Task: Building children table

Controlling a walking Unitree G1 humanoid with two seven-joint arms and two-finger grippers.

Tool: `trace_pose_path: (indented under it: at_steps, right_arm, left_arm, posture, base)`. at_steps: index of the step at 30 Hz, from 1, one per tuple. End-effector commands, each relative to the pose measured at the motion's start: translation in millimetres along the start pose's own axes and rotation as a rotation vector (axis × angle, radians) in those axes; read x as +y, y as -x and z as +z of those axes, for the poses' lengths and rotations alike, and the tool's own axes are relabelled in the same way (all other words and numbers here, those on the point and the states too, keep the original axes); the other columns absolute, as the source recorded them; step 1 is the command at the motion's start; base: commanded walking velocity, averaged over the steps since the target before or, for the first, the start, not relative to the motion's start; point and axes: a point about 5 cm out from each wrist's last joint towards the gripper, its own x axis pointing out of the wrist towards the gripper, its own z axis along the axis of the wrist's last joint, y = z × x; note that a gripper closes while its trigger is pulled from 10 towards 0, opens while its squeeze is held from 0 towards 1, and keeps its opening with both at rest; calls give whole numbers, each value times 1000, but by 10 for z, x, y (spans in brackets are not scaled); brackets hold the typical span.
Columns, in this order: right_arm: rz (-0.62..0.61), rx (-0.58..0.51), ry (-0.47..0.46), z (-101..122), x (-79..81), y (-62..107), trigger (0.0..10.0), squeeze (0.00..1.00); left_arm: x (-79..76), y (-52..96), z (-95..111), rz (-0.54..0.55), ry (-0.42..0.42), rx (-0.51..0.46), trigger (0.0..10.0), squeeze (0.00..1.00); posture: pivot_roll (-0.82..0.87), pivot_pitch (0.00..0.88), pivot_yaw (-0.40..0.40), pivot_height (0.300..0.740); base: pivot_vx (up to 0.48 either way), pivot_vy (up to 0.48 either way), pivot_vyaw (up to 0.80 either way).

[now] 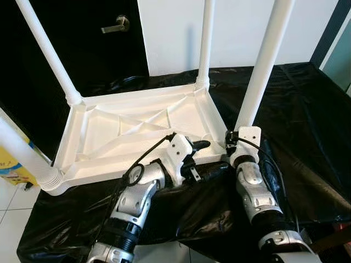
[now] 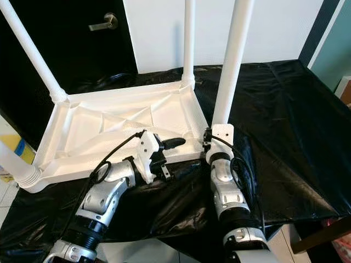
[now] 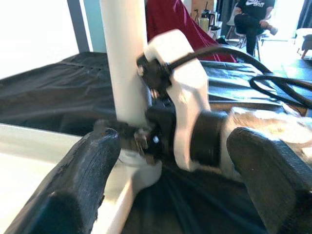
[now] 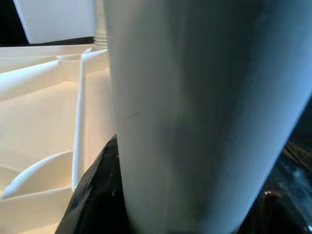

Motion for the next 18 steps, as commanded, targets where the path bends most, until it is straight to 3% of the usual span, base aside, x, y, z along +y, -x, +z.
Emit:
trace_pose_path:
  at_steps: [1,4,14,15,18]
  right_arm:
    - [-21,85,24,-158,18,80,10000,0]
    - [-12,18,63,-41,12,77,10000,0]
    - [-25,-3,78,-12,30,104,10000,12]
    - [-16,-16,78,9,36,109,10000,1000]
    - [11,-53,80,72,38,111,10000,1000]
  left_arm:
    - [75,-19,10,95,-5,-5,10000,0]
    - [129,-57,64,86,-27,-8,10000,0]
    - [187,-36,101,92,-44,-5,10000,0]
    - [212,-22,109,98,-49,-2,10000,0]
    - [281,9,125,115,-64,4,10000,0]
  posture:
    - [-153,0,39,740]
    - [-149,0,42,740]
    - [-141,0,47,740]
    - [-140,0,46,740]
    - [-141,0,42,740]
  base:
    - [0,0,0]
    - [0,0,0]
    - [0,0,0]
    - [0,0,0]
    - [0,0,0]
